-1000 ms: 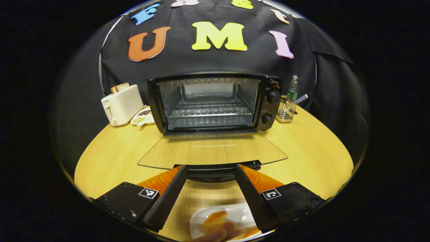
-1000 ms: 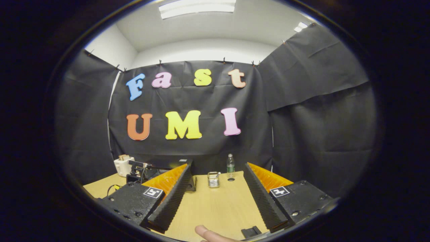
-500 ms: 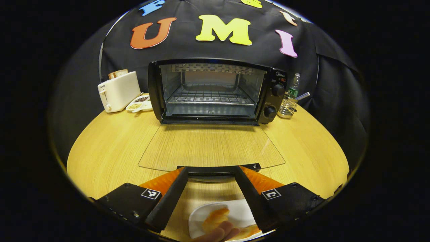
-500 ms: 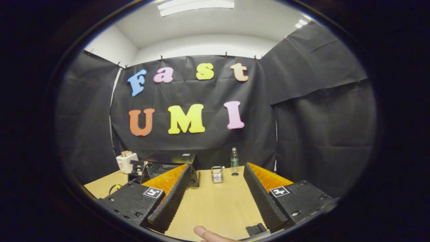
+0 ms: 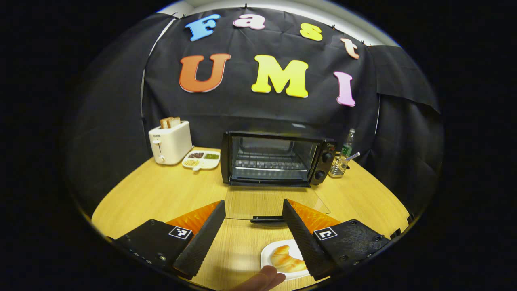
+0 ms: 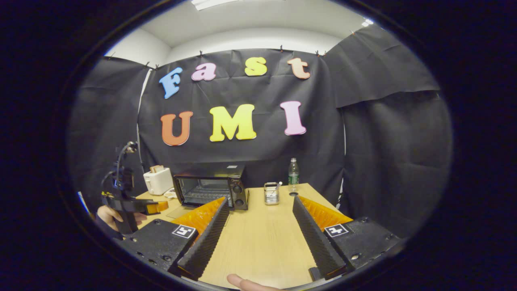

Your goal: Open the electric oven with the left hand, put the food in, and close the electric oven.

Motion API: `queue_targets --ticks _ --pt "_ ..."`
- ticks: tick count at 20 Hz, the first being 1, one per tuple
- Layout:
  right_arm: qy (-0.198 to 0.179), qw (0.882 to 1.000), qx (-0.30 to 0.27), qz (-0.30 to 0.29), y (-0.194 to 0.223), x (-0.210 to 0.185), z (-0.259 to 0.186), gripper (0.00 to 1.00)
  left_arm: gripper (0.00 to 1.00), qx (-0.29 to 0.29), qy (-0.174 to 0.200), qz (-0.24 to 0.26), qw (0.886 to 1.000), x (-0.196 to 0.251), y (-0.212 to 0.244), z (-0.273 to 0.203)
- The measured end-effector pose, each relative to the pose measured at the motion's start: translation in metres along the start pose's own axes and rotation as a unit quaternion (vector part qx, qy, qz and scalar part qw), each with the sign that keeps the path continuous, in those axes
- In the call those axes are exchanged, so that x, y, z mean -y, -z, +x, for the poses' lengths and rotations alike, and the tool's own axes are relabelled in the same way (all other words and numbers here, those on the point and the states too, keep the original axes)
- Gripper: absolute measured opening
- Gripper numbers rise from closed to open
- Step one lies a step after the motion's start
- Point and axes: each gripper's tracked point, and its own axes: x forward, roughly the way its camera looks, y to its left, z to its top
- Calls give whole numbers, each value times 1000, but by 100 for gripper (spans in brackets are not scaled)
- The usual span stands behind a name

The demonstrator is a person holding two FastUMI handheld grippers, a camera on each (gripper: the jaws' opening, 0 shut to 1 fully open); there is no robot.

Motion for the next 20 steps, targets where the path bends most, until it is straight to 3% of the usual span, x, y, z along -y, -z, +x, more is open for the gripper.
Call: queue_targets --ticks 5,10,13,17,20 --pt "-51 997 -58 -30 45 -41 38 100 94 107 -2 20 994 -5 -51 -85" --pt "-145 984 -95 -44 84 -100 68 100 94 160 -5 22 987 -21 -46 -156" --pt "-221 966 -113 -68 112 -145 74 99 94 159 -23 20 987 -33 -41 -174" --pt "-300 936 -149 -104 158 -195 69 100 94 166 -12 9 986 -28 -49 -189" --pt "-326 919 -192 -108 195 -216 76 99 94 184 5 24 983 -20 -56 -197"
